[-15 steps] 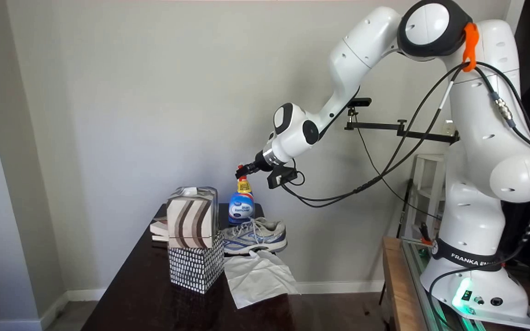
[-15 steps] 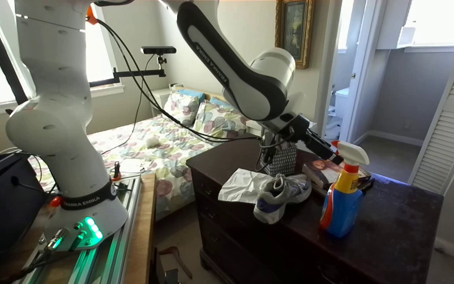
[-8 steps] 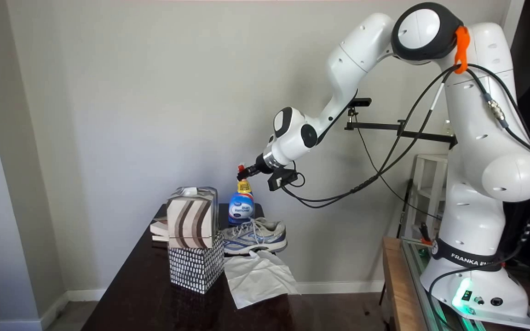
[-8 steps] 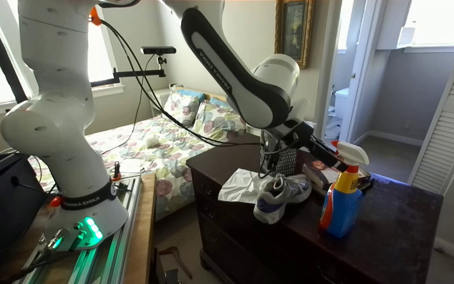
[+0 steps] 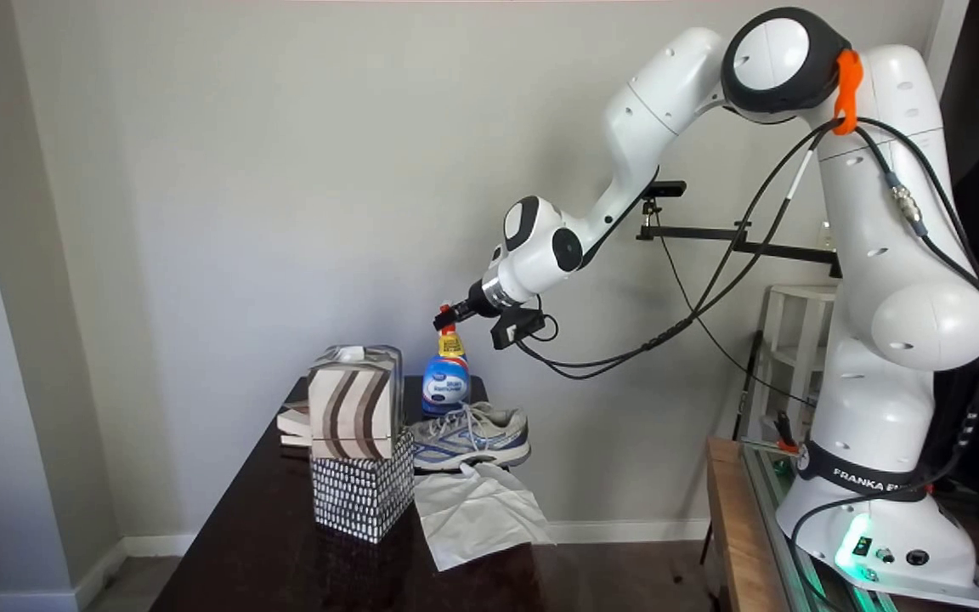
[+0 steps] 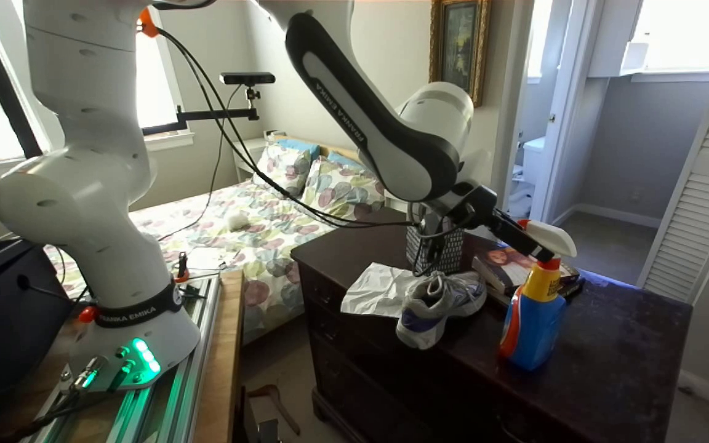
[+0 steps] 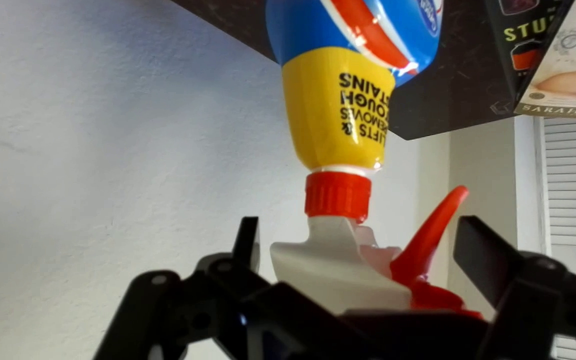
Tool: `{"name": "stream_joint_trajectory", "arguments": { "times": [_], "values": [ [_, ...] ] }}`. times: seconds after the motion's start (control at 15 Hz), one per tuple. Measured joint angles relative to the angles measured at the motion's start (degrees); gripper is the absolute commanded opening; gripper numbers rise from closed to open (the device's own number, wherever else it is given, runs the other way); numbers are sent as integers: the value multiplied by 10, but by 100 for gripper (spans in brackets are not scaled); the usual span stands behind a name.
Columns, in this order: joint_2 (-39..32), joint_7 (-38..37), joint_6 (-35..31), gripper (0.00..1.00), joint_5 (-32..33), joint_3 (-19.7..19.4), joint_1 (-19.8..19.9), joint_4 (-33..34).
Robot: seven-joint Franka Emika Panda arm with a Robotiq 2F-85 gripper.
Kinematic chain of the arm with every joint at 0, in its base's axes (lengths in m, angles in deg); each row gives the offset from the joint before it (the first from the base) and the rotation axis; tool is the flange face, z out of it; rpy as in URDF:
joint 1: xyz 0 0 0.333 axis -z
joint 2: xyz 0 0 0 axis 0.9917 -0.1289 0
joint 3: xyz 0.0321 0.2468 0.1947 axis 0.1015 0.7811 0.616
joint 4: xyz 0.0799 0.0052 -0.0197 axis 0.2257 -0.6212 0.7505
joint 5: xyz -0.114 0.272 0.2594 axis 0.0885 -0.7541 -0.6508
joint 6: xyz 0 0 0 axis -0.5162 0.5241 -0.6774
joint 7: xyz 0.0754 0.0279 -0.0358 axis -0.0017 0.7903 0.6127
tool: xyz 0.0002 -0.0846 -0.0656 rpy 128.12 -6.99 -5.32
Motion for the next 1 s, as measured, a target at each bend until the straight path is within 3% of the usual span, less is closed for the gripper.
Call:
{"name": "stream_joint_trajectory", "arguments": {
  "times": [0.87, 1.0],
  "values": [
    [-42, 88, 2, 100, 0, 141, 146, 34],
    [-47, 98, 2, 90, 0, 162, 167, 36]
  ]
}}
